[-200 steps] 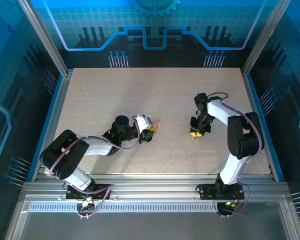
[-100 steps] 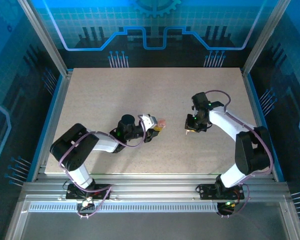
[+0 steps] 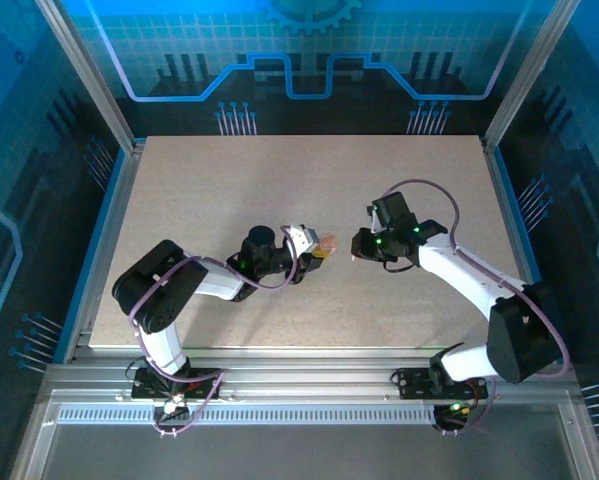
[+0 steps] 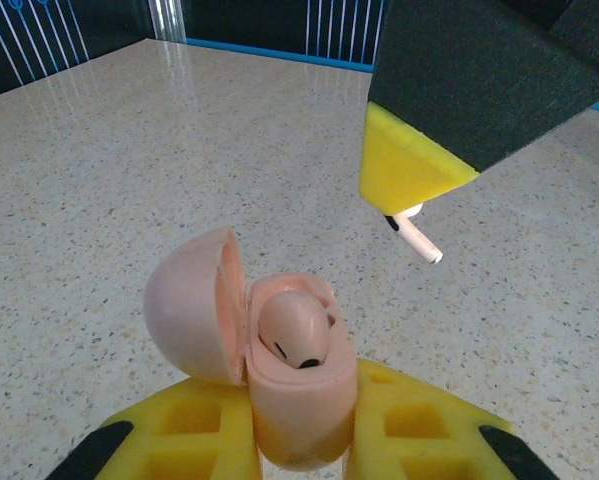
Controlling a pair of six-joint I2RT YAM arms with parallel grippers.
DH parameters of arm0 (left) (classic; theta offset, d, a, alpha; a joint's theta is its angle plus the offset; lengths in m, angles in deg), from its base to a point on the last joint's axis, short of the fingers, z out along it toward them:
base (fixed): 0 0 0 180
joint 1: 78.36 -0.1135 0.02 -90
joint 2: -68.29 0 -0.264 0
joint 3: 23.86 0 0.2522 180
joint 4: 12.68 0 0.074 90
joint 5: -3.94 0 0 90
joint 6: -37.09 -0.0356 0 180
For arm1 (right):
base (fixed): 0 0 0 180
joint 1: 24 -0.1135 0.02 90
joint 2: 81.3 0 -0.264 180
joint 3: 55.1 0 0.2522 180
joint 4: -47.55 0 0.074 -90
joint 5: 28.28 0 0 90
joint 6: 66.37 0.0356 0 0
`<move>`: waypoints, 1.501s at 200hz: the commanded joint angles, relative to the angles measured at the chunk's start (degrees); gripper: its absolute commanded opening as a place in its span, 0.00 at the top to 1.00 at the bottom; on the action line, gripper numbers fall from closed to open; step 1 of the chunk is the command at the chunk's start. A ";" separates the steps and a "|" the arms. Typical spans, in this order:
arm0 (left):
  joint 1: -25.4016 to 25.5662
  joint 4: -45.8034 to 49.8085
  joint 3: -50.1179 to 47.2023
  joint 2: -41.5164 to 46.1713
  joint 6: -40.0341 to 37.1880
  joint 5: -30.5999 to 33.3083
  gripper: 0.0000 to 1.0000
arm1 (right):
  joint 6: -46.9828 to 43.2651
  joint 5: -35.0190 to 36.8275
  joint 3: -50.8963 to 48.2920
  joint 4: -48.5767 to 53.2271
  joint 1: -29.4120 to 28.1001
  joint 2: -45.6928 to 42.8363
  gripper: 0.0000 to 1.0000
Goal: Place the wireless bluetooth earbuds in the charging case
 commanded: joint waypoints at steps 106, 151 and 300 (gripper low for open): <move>0.95 -5.68 2.03 -1.98 5.01 -0.63 0.87 | -1.16 3.23 -5.44 -17.43 -4.64 -7.87 0.79; 0.96 -8.67 1.96 -2.92 7.04 -0.81 0.87 | -0.81 3.14 -5.45 -19.48 -4.84 -7.10 0.79; 0.95 -11.78 2.49 -3.65 8.85 -1.55 0.87 | -0.90 3.49 -4.98 -21.93 -5.35 -4.80 0.79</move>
